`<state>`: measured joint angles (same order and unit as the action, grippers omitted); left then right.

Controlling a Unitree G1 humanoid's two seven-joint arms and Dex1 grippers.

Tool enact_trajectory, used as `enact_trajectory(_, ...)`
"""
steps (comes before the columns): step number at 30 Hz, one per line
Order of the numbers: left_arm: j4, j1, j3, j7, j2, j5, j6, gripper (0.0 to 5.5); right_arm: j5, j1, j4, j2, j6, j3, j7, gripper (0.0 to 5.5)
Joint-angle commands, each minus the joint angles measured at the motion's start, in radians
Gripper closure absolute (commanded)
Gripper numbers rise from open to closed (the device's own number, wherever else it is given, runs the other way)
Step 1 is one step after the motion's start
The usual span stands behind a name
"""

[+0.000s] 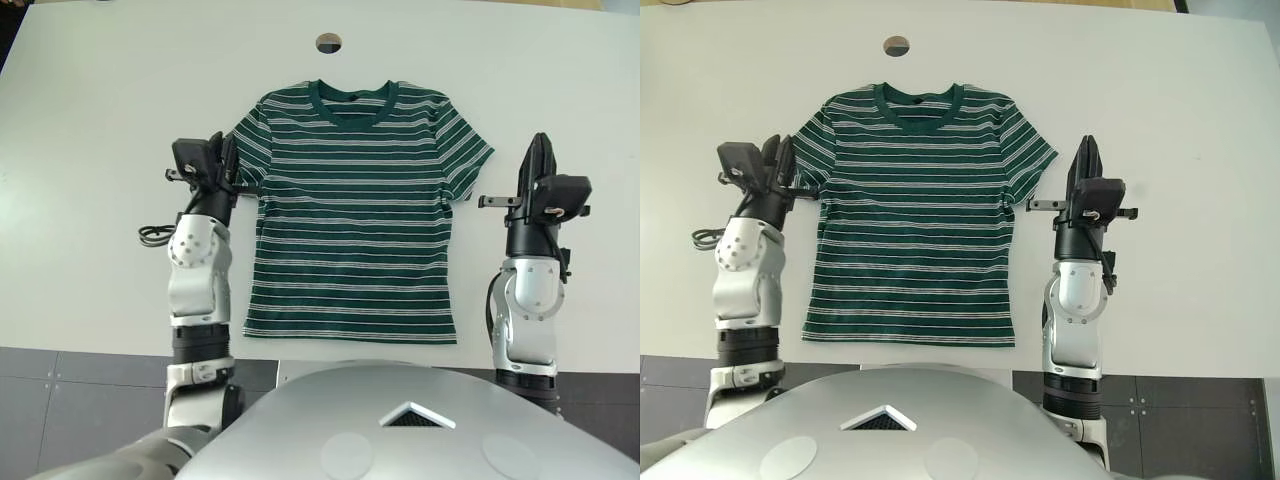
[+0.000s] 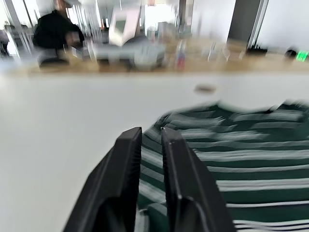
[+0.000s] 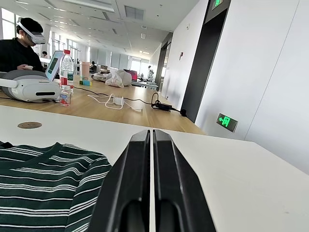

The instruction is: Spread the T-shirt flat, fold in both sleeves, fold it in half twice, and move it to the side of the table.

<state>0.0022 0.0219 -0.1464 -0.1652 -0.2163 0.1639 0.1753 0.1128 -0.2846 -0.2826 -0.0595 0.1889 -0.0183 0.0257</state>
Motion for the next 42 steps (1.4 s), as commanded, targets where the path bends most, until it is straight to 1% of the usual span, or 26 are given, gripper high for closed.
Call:
enact_trajectory(1, 0.055, -0.076, -0.07, -0.016, -0.064, 0.042, 0.101, 4.09, -0.01, 0.019, 0.008, 0.002, -0.02, 0.004, -0.007, 5.4)
enact_trajectory(3, 0.083, -0.105, -0.094, -0.028, -0.082, 0.066, 0.146, 3.88, -0.011, 0.021, 0.01, 0.002, -0.021, 0.005, -0.008, 5.4)
enact_trajectory(5, 0.153, -0.146, -0.117, -0.058, -0.094, 0.109, 0.209, 3.54, -0.013, 0.019, 0.011, 0.004, -0.017, 0.004, -0.008, 5.4)
enact_trajectory(7, 0.214, -0.175, -0.12, -0.116, -0.109, 0.157, 0.295, 3.23, -0.014, 0.021, 0.014, 0.007, -0.015, 0.006, -0.009, 5.4)
enact_trajectory(9, 0.241, -0.198, -0.134, -0.171, -0.116, 0.217, 0.375, 3.23, -0.014, 0.023, 0.016, 0.008, -0.013, 0.008, -0.011, 5.4)
enact_trajectory(12, 0.272, -0.228, -0.137, -0.196, -0.132, 0.234, 0.418, 3.23, -0.014, 0.023, 0.017, 0.01, -0.011, 0.009, -0.011, 5.4)
enact_trajectory(22, 0.452, -0.278, -0.064, -0.214, -0.163, 0.138, 0.387, 3.23, -0.019, 0.014, 0.007, 0.015, -0.006, 0.009, -0.007, 5.4)
enact_trajectory(29, 0.504, -0.292, -0.052, -0.229, -0.156, 0.124, 0.35, 4.17, -0.025, 0.01, -0.001, 0.012, -0.005, 0.009, -0.009, 5.4)
enact_trajectory(32, 0.487, -0.287, -0.046, -0.238, -0.153, 0.126, 0.351, 4.56, -0.026, 0.008, -0.003, 0.011, -0.006, 0.009, -0.009, 5.4)
enact_trajectory(34, 0.466, -0.281, -0.043, -0.241, -0.15, 0.13, 0.352, 5.02, -0.026, 0.008, -0.002, 0.011, -0.007, 0.009, -0.008, 5.4)
enact_trajectory(37, 0.392, -0.264, -0.047, -0.241, -0.144, 0.146, 0.354, 5.38, -0.025, 0.012, 0.002, 0.011, -0.007, 0.01, -0.009, 5.4)
enact_trajectory(42, 0.247, -0.253, -0.073, -0.238, -0.134, 0.195, 0.397, 5.38, -0.024, 0.01, 0.008, 0.013, -0.005, 0.01, -0.007, 5.4)
